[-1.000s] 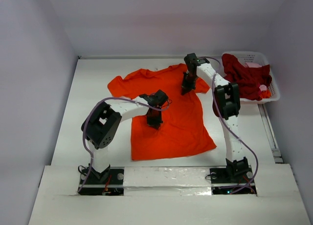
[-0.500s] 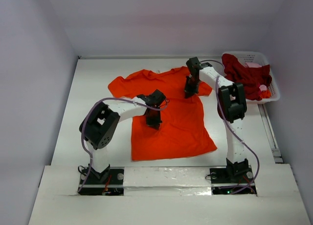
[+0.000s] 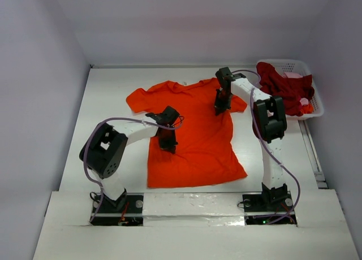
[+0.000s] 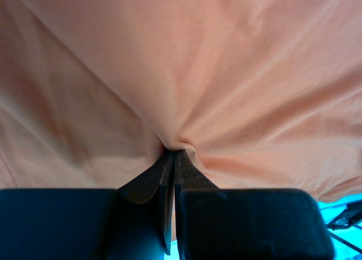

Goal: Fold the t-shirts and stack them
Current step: Flatten out the tshirt

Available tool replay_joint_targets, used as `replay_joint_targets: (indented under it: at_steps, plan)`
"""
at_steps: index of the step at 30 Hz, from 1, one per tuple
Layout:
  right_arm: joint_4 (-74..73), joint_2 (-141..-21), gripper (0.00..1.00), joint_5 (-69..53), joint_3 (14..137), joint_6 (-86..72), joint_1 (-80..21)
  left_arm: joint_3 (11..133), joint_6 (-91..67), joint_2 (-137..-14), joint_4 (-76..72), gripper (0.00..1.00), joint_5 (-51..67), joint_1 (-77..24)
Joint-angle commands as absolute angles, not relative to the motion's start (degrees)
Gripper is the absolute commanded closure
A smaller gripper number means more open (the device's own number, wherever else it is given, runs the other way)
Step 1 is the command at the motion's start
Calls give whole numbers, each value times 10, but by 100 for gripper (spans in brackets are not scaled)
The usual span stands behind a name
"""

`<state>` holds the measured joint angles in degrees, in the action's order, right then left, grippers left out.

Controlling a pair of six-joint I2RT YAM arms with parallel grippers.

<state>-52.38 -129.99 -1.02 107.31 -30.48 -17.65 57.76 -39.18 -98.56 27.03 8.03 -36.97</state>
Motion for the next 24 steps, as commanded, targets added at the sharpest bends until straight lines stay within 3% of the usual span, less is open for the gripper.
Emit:
replay_joint_targets:
  at_steps: [1, 18, 21, 22, 24]
  plan:
    - [-532, -1291, 100, 12, 1087, -308, -173, 534, -364, -993, 343, 100, 39, -359]
    - [-518, -1281, 100, 23, 1066, -314, -173, 506, -366, -965, 332, 100, 46, -353]
    - [-511, -1279, 100, 18, 1064, -311, -173, 528, -372, -965, 332, 96, 33, -353]
    - [-510, -1278, 100, 18, 1064, -310, -173, 536, -374, -966, 334, 89, 27, -353]
    - [-512, -1278, 100, 21, 1070, -311, -173, 559, -371, -969, 345, 86, 14, -353]
